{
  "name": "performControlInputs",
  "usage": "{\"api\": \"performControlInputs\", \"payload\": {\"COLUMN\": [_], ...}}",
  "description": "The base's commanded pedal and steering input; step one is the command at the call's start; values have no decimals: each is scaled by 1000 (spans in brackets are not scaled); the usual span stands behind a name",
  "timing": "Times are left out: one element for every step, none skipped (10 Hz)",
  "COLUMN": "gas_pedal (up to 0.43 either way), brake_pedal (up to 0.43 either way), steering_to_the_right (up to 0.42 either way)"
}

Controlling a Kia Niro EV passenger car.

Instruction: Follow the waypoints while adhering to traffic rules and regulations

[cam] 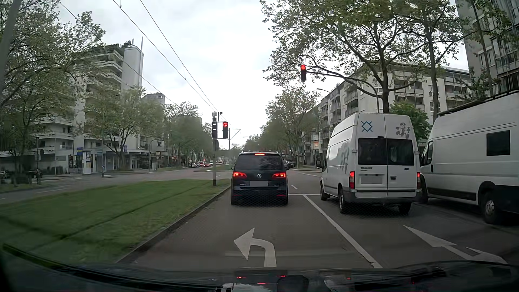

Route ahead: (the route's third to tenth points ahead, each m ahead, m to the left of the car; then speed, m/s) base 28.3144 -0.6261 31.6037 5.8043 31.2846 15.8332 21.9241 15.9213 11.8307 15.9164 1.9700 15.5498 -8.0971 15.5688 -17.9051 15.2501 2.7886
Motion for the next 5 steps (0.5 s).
{"api": "performControlInputs", "payload": {"gas_pedal": [0, 0, 0, 0, 0], "brake_pedal": [134, 134, 128, 128, 128], "steering_to_the_right": [-4, -4, -4, -4, -3]}}
